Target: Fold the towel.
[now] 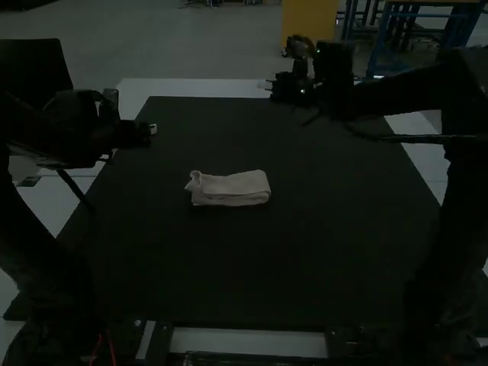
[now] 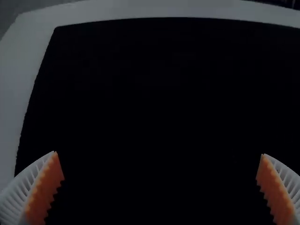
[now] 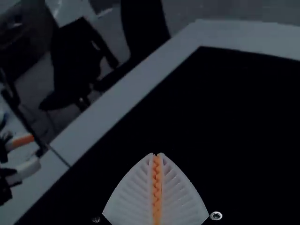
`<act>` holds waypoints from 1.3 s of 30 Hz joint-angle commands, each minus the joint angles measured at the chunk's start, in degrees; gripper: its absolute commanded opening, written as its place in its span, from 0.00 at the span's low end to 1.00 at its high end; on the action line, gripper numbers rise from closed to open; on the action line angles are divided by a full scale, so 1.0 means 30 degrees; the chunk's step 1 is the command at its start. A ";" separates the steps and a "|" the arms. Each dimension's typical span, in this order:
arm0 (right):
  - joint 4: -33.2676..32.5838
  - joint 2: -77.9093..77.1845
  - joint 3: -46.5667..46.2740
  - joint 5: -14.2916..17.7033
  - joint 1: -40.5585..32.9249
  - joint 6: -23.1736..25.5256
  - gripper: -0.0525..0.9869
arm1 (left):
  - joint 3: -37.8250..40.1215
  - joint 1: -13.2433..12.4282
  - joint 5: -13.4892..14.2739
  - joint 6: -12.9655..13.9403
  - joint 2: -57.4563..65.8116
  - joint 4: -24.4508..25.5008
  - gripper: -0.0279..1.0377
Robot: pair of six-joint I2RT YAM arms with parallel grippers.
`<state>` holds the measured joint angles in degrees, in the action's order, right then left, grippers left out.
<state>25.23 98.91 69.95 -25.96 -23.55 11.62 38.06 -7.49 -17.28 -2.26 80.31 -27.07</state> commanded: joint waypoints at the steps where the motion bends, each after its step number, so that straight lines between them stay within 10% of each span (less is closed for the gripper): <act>1: -0.0560 -0.3235 0.0442 0.0449 0.1317 0.0434 0.16 | 0.1726 0.0679 0.0017 -0.0389 -0.1195 0.0762 0.94; 13: -0.0999 -1.7825 -0.4451 -0.0401 0.6971 0.2895 0.76 | 0.2898 0.2495 0.0046 -0.2791 -0.7377 0.3691 0.94; 23: -0.4046 -2.9895 -0.6531 -0.0255 0.8876 0.3042 0.84 | 0.0408 0.2495 0.0164 -0.3113 -1.6839 0.4570 0.94; 34: -0.7444 -3.2913 -0.6003 0.3378 0.8202 0.1313 0.92 | -0.2024 0.2378 0.2742 -0.2967 -2.6830 0.6299 0.94; 39: -0.7152 -3.2883 -0.8376 0.6425 0.8085 -0.2495 0.92 | -0.2522 0.2261 0.3533 -0.0271 -2.6771 0.7910 0.93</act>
<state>3.51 0.56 49.23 -14.46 1.32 12.27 31.59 -0.36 -9.67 -8.51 0.25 -4.27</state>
